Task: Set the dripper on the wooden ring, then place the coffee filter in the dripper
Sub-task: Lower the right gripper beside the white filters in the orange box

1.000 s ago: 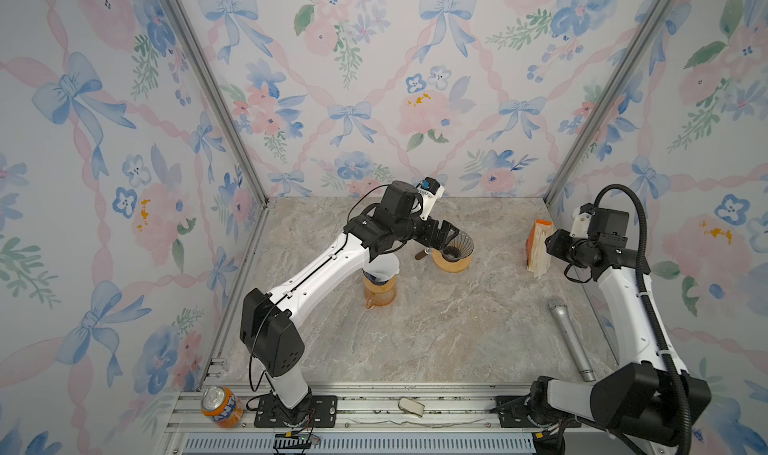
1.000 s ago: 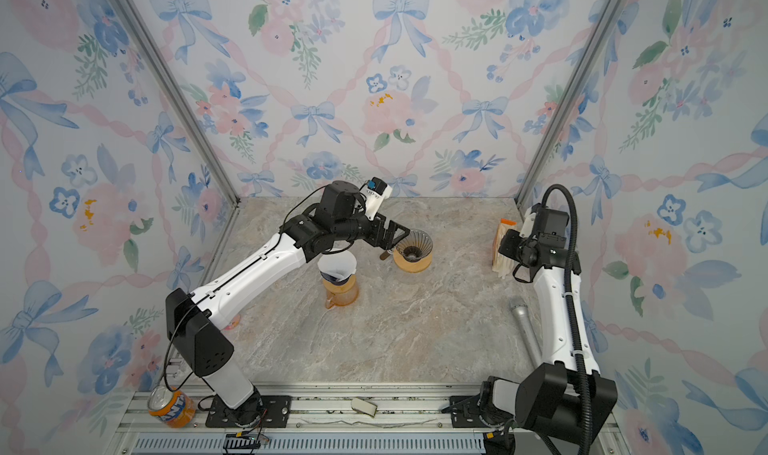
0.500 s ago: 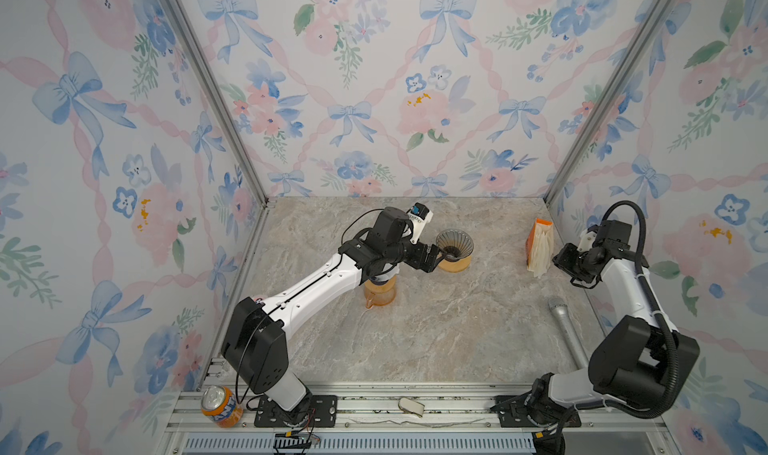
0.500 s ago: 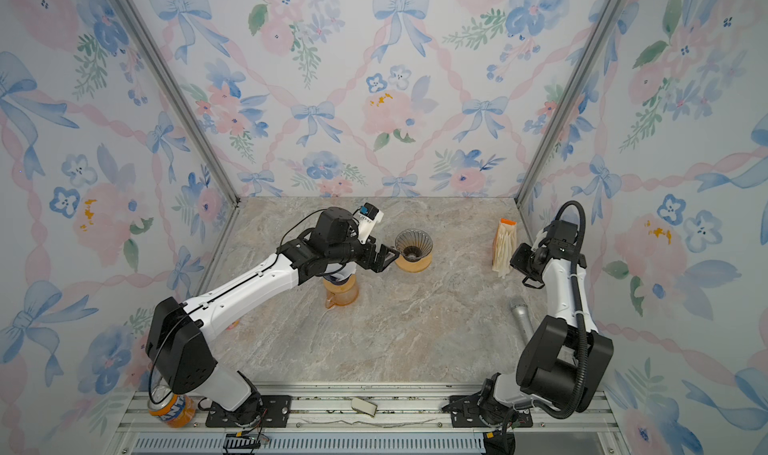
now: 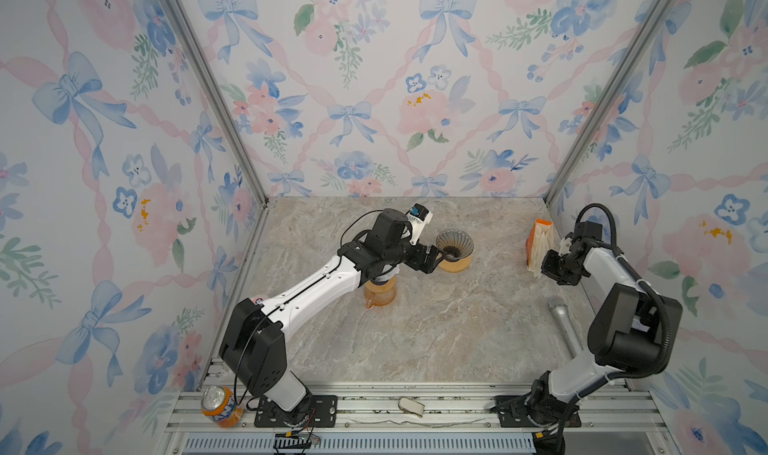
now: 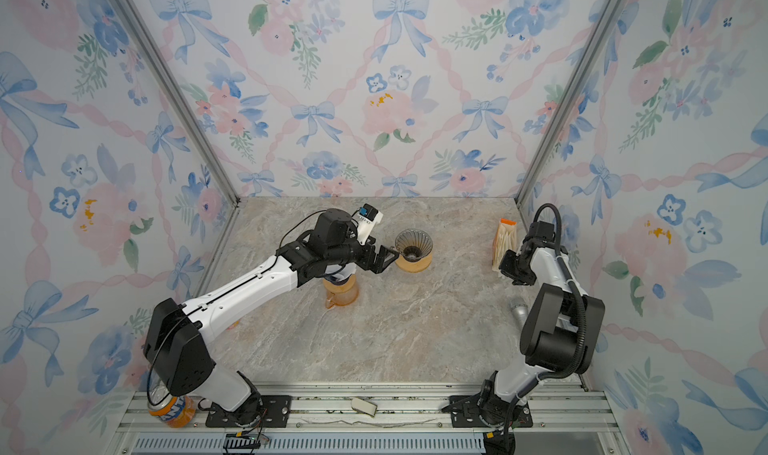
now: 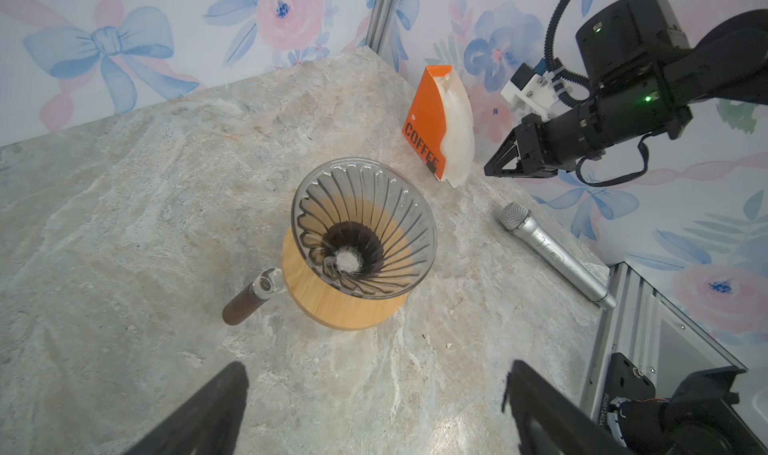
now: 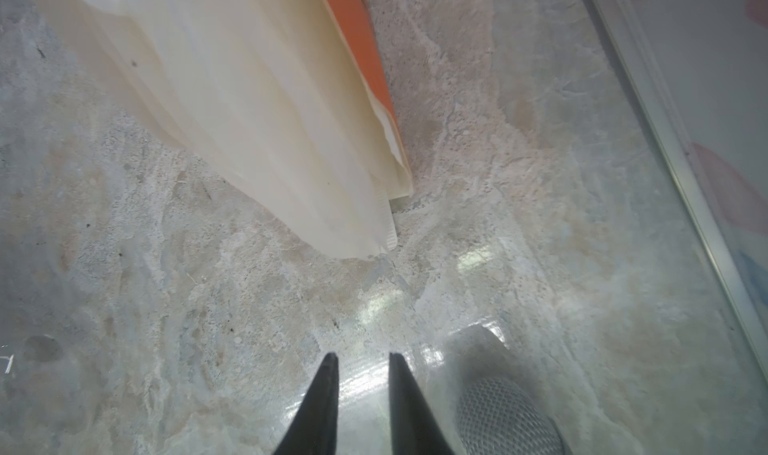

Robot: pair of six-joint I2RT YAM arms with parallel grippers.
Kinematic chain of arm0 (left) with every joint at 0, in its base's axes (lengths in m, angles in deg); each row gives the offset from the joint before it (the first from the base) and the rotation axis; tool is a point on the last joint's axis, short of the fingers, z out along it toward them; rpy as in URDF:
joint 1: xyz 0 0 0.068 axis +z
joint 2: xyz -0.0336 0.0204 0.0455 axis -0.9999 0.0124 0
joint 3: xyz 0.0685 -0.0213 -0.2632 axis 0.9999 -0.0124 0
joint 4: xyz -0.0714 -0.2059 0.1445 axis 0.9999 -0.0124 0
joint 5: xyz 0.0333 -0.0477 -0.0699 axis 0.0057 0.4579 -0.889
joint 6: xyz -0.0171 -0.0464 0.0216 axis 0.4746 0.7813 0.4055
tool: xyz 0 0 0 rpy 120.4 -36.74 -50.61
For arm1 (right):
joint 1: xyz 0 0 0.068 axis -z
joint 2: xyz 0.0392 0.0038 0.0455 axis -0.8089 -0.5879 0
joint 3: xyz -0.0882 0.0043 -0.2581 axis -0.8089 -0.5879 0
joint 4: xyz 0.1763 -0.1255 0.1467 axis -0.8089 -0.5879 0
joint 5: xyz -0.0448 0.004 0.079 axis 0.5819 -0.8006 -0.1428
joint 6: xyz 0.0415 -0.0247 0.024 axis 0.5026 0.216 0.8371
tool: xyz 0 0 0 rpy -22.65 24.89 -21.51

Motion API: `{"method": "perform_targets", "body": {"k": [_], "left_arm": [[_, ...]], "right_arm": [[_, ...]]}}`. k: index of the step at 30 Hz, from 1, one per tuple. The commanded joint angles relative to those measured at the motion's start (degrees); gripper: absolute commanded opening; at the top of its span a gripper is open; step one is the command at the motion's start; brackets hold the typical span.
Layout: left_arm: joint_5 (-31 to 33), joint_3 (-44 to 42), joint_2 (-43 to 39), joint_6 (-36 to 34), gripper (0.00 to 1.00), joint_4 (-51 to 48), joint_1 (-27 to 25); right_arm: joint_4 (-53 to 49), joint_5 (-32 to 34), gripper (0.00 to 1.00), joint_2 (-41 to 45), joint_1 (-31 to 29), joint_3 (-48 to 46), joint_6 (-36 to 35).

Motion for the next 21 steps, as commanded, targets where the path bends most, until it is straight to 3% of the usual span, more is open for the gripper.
{"method": "perform_targets", "body": {"k": [1,21], "left_arm": [[0.01,0.1,-0.68,-0.14,0.98,1.04,-0.24],[-1.75,3.73,2.98,1.68,0.98,1.06,-0.22]], "right_arm": [[0.0,2.03,0.24,-1.4,-0.11,1.73,-0.95],[-0.84,1.02,0.18,-7.14,1.74,6.41,-2.85]]}}
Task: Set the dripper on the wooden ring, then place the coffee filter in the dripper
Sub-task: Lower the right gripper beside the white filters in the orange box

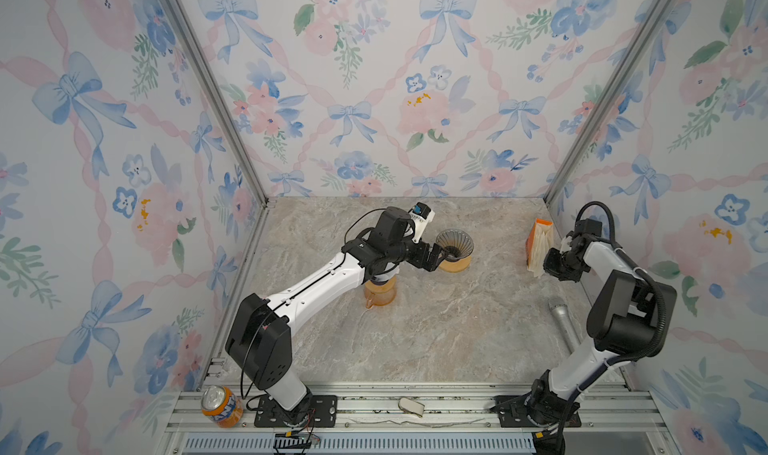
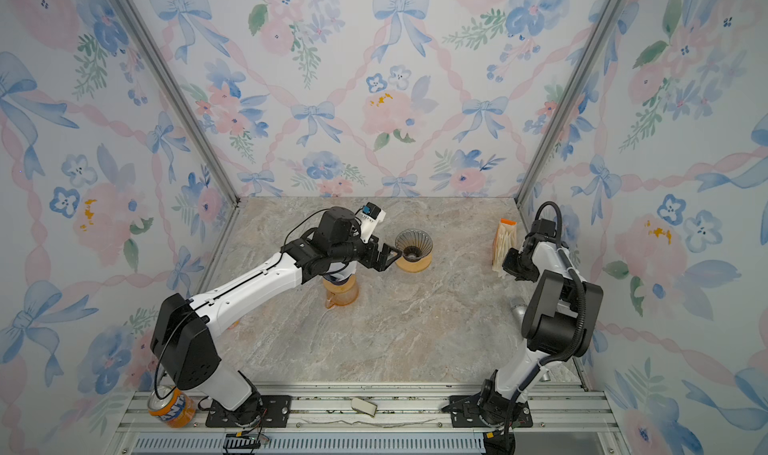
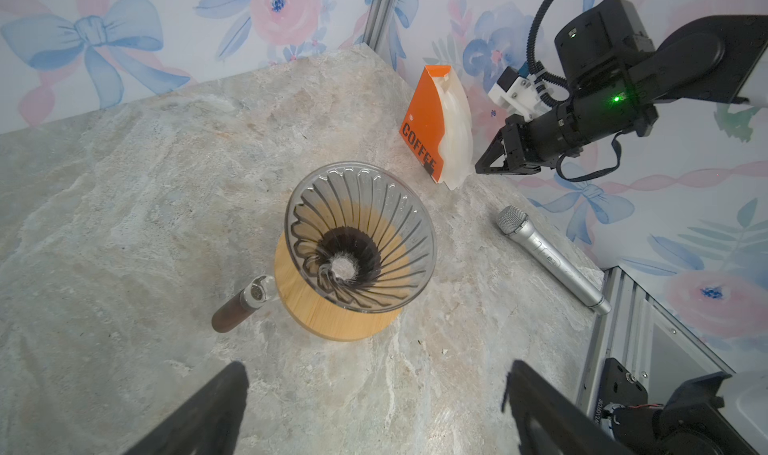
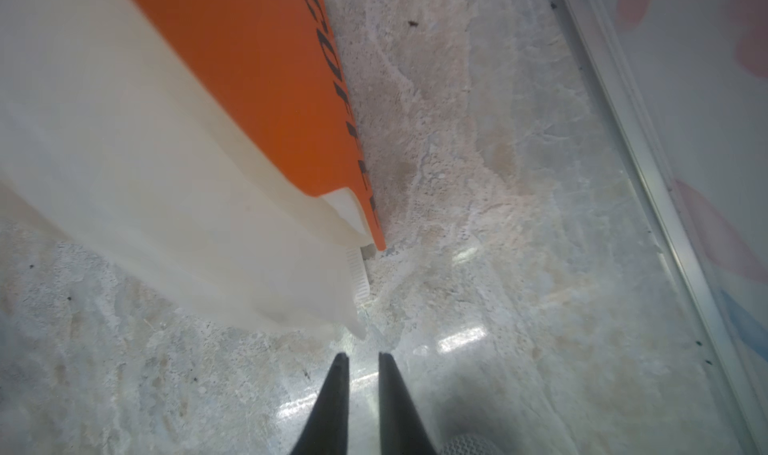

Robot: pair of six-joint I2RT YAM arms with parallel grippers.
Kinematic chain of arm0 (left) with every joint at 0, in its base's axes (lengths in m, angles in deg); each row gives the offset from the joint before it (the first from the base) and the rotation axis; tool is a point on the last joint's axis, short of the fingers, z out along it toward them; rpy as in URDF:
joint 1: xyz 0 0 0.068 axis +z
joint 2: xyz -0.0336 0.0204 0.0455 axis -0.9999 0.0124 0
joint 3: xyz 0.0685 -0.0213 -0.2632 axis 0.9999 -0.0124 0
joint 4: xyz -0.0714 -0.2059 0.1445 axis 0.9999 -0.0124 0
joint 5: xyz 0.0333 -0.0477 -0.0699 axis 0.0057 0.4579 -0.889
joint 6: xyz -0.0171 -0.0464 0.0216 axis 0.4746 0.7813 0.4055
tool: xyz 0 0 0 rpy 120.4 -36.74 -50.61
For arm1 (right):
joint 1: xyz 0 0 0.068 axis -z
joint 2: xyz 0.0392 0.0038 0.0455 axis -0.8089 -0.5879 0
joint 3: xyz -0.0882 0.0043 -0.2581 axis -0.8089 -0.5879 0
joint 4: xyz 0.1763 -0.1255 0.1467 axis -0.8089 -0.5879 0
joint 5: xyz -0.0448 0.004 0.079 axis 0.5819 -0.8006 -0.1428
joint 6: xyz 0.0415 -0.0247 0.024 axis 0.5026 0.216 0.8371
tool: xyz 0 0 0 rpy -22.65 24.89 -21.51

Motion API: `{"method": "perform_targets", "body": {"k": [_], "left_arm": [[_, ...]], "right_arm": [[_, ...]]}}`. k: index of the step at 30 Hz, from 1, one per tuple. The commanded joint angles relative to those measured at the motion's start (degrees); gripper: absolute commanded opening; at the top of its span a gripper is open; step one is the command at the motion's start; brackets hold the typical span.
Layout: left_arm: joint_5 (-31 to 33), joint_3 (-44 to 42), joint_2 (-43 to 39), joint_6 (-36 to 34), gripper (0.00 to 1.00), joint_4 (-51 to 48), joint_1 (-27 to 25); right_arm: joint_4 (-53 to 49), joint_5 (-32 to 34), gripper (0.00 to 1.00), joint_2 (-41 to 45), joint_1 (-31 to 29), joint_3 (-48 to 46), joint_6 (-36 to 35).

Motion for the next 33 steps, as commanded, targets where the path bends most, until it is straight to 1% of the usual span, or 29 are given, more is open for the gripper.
{"method": "perform_targets", "body": {"k": [1,14,23,29,32,33], "left_arm": [[-0.68,1.87,0.65,0.6,0.98,1.04,-0.23],[-1.09,2.4,1.33,1.65,0.98,0.96,-0.24],[-1.44,3.09,2.07,2.17,0.98,0.93,-0.29],[-1.89,3.6,2.56,2.44,0.98,0.91,-0.29],[-1.98,3.8,2.69,2.66,0.98,0.88,-0.33],[-2.12,3.86,2.78,2.71,0.98,0.96,-0.34]], "right_arm": [[-1.16,-0.5,0.18,-1.17,0.36,2.19,-0.94],[-0.36,-2.2,0.18,-5.05,0.46,4.78,-0.57],[0.85,-3.5,0.18,-5.43,0.43,4.84,-0.54],[0.81,-3.48,0.09,-4.79,0.54,4.55,-0.37],[-0.5,-2.99,0.01,-3.58,0.58,4.69,-0.42],[-0.83,-2.74,0.0,-3.12,0.58,4.66,-0.51]]}}
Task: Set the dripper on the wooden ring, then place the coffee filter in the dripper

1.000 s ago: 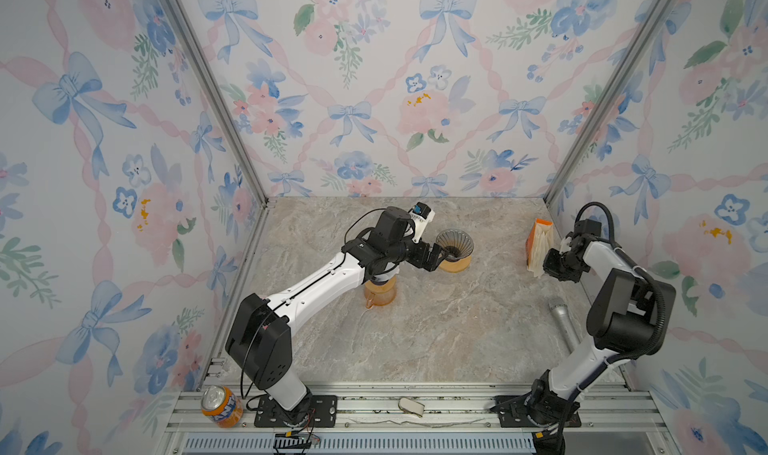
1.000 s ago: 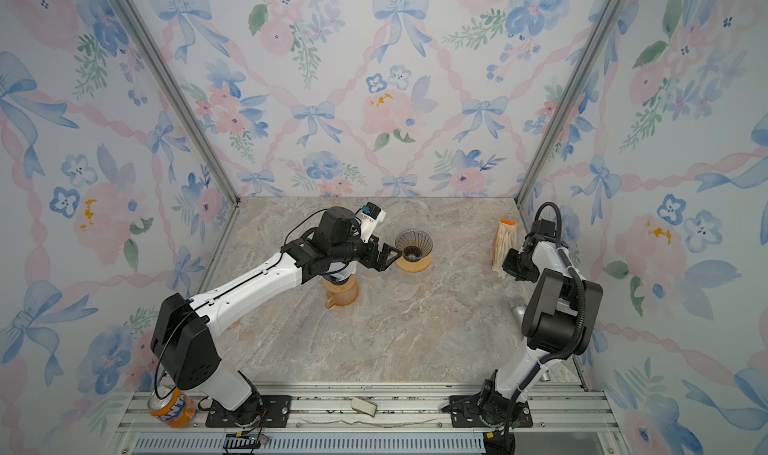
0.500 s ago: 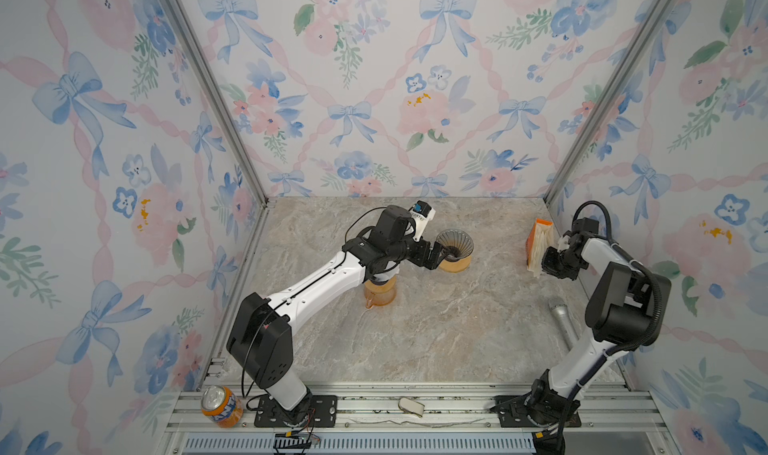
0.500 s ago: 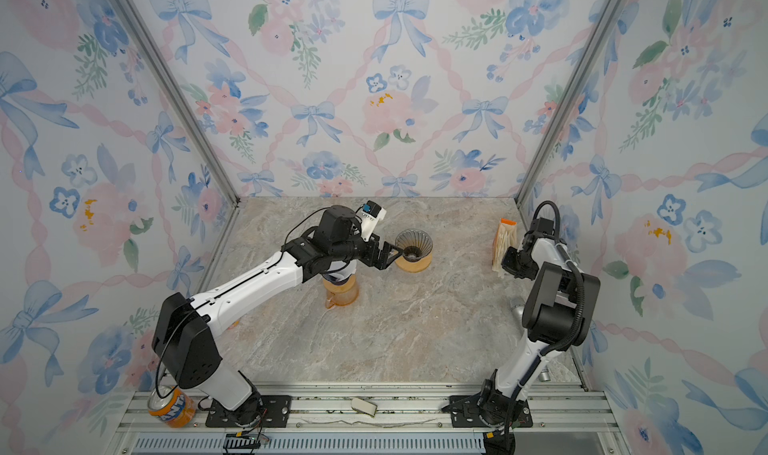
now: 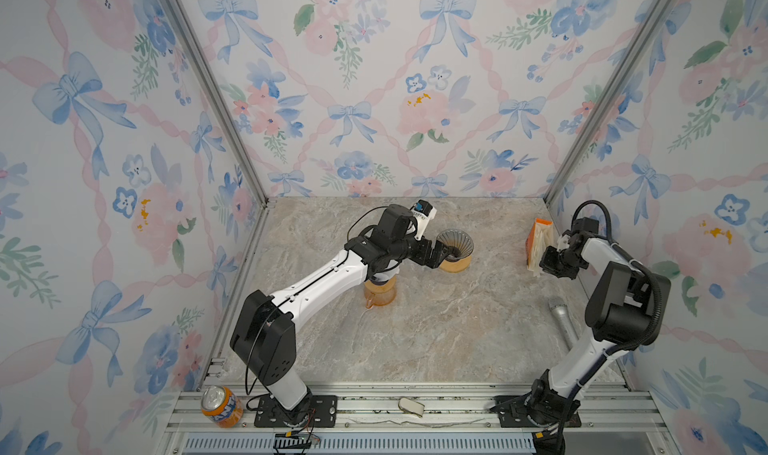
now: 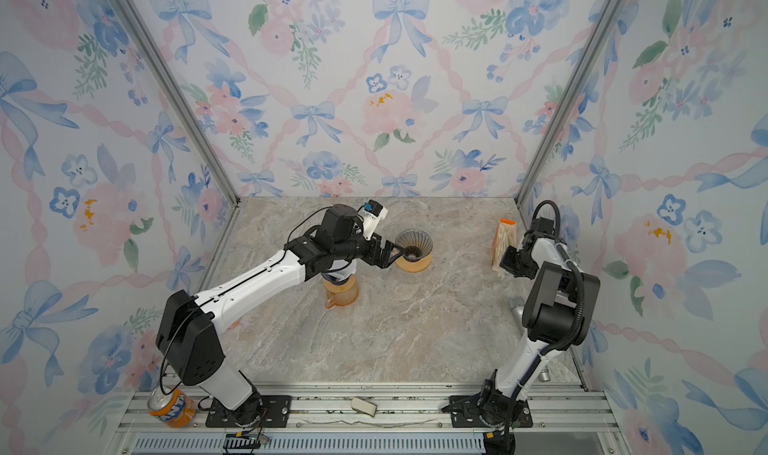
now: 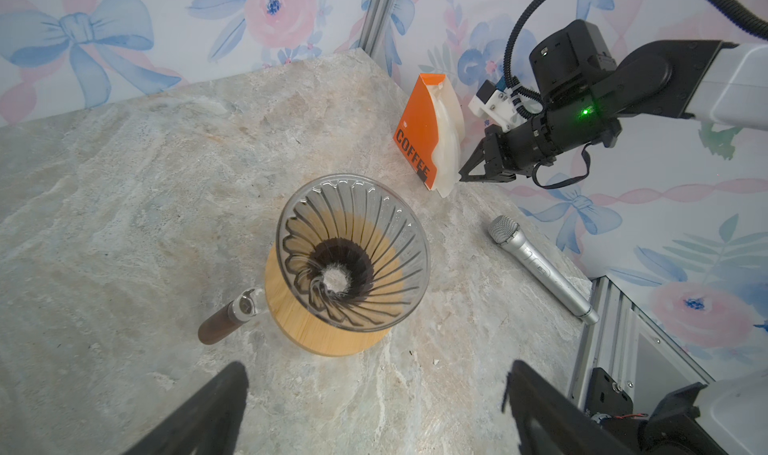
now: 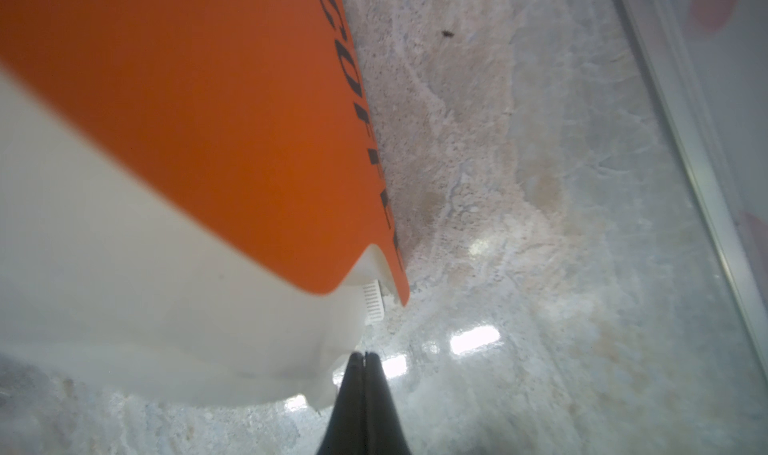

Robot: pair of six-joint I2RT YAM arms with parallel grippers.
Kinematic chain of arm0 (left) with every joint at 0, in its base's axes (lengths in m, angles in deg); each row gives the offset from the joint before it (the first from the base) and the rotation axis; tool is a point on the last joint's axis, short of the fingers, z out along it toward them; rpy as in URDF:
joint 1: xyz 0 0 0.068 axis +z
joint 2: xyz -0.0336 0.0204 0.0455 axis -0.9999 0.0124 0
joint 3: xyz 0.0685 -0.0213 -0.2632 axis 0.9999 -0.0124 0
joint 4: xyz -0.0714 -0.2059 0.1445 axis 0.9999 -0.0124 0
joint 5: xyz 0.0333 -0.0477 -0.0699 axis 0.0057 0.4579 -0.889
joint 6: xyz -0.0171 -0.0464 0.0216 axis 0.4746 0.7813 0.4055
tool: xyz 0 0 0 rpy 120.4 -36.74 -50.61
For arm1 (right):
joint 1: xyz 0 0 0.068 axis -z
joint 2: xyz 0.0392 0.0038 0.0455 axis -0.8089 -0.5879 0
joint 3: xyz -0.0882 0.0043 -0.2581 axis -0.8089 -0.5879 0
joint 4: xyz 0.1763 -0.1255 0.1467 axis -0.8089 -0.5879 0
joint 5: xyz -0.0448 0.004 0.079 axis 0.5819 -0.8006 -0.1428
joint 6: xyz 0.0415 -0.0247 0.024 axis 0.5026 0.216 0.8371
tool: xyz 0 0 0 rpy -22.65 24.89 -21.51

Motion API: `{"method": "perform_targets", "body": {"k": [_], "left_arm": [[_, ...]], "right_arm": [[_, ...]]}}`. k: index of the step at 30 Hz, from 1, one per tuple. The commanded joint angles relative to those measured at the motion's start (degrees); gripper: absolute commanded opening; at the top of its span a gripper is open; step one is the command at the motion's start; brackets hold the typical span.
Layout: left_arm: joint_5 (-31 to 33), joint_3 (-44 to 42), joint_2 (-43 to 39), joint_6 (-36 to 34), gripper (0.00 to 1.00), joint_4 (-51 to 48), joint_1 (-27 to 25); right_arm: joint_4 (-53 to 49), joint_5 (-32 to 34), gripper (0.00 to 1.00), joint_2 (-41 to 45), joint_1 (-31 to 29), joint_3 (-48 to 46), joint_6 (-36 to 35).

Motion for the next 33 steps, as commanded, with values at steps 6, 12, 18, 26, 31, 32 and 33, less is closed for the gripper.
{"method": "perform_targets", "body": {"k": [6,12,18,26,31,32,33], "left_arm": [[-1.51,2.14,1.47,0.85,0.98,0.5,-0.42],[-1.43,2.19,1.39,0.76,0.98,0.5,-0.5],[-1.51,2.54,1.69,0.68,0.98,0.57,-0.68],[-1.53,2.19,1.5,0.45,0.98,0.53,-0.77],[-1.61,2.28,1.61,0.48,0.98,0.56,-0.77],[-1.59,2.28,1.61,0.5,0.98,0.49,-0.77],[-1.51,2.15,1.48,0.41,0.98,0.5,-0.77]], "right_arm": [[-2.36,1.61,0.0,3.67,0.35,0.87,0.41],[-3.3,2.04,0.0,6.25,0.34,1.53,0.82],[-5.34,1.58,0.04,6.23,0.43,3.0,-0.12],[-4.35,-1.28,0.19,5.03,-1.41,1.99,-1.77],[-4.36,-0.51,0.19,3.46,-2.3,2.76,-1.89],[-4.16,-0.78,0.19,3.17,-2.46,2.85,-1.84],[-4.05,-0.74,0.19,2.94,-2.55,2.96,-1.87]]}}
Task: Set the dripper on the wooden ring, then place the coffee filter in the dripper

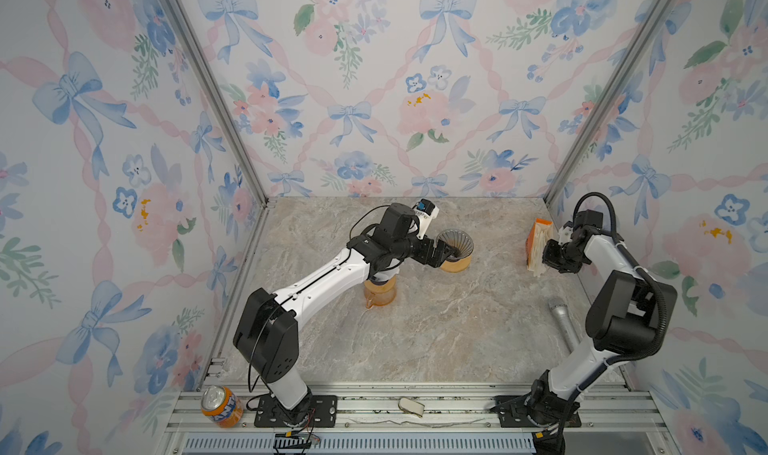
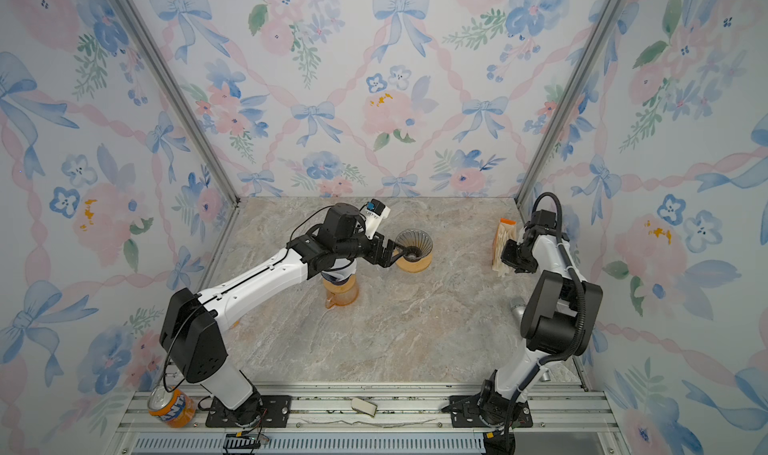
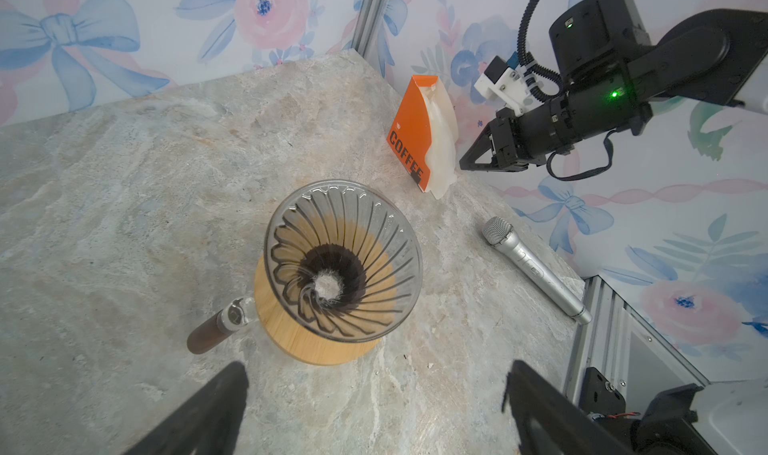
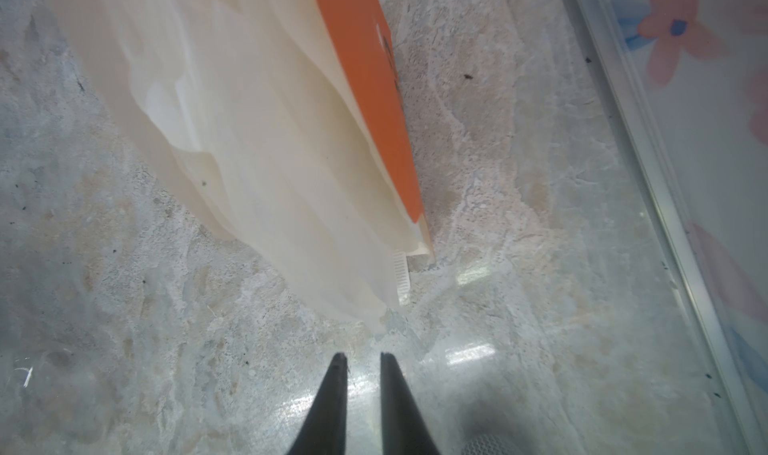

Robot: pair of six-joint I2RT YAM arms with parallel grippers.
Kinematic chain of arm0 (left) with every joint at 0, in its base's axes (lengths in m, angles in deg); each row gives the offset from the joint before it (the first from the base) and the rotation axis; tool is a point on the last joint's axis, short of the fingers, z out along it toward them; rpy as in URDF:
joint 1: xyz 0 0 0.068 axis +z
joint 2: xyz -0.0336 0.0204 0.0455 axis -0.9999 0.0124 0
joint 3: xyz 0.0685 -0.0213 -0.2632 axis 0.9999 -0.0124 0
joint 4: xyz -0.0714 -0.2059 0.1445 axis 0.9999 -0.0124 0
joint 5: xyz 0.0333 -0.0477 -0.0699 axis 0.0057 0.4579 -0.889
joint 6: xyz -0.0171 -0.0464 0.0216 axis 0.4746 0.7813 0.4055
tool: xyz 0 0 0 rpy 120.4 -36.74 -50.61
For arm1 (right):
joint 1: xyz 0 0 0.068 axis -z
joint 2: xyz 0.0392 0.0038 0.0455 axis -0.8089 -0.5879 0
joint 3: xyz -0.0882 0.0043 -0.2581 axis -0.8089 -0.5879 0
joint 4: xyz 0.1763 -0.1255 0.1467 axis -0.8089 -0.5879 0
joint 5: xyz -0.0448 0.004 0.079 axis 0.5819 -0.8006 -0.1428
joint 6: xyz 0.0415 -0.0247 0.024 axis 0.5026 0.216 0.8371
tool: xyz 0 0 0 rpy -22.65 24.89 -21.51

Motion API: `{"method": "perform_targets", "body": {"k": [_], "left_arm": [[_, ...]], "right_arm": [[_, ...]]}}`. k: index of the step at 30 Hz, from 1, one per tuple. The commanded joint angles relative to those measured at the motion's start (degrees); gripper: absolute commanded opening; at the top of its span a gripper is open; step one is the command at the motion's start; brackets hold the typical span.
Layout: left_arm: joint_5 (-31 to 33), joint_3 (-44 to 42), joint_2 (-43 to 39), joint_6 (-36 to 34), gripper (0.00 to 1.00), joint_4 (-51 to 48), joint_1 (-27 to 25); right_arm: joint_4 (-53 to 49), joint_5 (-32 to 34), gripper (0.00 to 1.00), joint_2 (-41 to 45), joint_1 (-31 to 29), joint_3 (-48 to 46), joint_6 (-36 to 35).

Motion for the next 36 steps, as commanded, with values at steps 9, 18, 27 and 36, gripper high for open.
{"method": "perform_targets", "body": {"k": [9,18,27,36], "left_arm": [[-0.7,1.27,0.87,0.47,0.98,0.57,-0.44],[-0.78,1.7,1.21,0.65,0.98,0.56,-0.44],[-1.14,2.02,1.7,0.91,0.98,0.48,-0.44],[-1.4,2.48,2.04,1.09,0.98,0.52,-0.53]], "right_arm": [[0.0,0.4,0.18,-4.0,-1.87,3.1,-0.88],[0.44,2.19,0.17,-5.1,-2.28,3.79,-1.15],[0.62,4.39,0.18,-5.91,-2.56,3.53,-1.69],[1.03,5.33,0.17,-7.43,-3.24,4.14,-1.51]]}}
